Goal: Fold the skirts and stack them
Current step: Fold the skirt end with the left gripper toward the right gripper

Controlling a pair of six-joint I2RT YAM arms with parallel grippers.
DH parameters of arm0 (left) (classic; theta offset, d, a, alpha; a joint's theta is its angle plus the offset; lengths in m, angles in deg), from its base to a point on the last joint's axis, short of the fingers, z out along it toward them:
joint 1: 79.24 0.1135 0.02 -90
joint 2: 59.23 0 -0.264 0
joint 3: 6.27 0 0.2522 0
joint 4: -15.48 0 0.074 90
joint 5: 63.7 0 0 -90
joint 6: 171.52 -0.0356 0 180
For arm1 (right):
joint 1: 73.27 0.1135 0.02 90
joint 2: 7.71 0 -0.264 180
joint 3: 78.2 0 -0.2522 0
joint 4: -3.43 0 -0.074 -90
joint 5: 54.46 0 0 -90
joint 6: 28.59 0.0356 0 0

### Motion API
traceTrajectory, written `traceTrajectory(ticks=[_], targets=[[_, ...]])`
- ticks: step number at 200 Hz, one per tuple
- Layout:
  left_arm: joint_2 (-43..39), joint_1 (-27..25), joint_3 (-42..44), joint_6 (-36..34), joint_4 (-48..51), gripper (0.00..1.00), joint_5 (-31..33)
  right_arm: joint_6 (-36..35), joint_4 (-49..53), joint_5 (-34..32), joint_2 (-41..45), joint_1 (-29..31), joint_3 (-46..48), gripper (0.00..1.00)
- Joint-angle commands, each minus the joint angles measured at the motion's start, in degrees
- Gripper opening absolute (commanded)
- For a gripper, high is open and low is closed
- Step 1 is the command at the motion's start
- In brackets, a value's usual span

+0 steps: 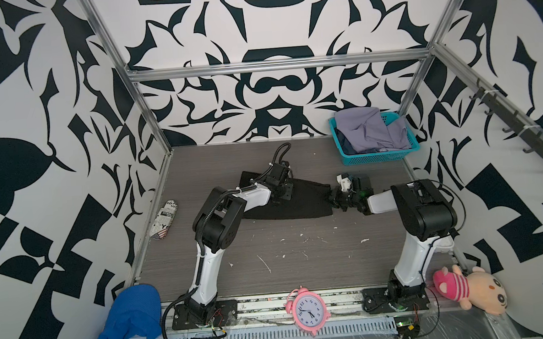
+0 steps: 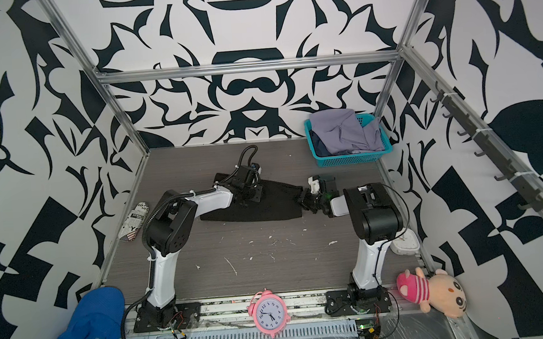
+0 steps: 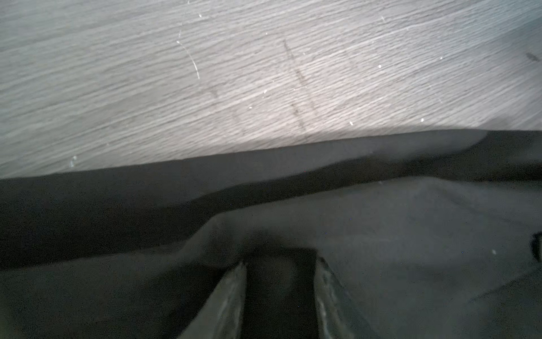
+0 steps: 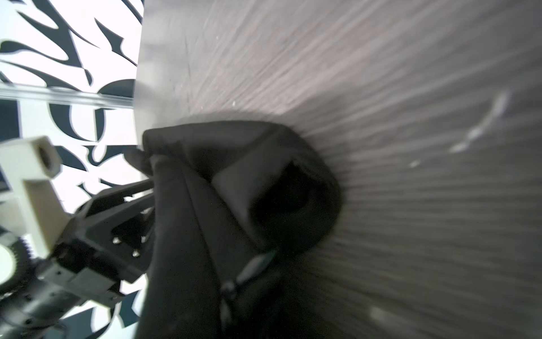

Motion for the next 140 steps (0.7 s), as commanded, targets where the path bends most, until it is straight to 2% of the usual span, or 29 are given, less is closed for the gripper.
traceTrajectory(ticks=[1, 21, 39, 63, 140], targets=[[-3.0, 0.1, 0.5, 0.0, 1.2, 0.43, 1.5, 1.4, -3.2, 1.2, 2.0, 0.1, 0.4, 0.0], [-6.2, 0.1, 1.8, 0.3, 0.9, 0.44, 2.7, 0.6, -0.6, 0.3, 4.7, -0.6, 0.7, 0.0], [-9.7, 0.1, 4.3, 0.4, -1.0, 0.45, 3.3, -1.9, 5.7, -1.5, 7.5, -1.2, 0.0, 0.0], [-11.1, 0.1, 4.3, 0.4, -0.5, 0.45, 1.2, -3.8, 10.6, -2.5, 9.9, -1.4, -0.8, 0.0], [-3.0, -4.6, 2.9, 4.0, -4.4, 0.41, -5.7, -9.5, 34.8, -11.9, 15.7, -1.4, -9.8, 0.0]])
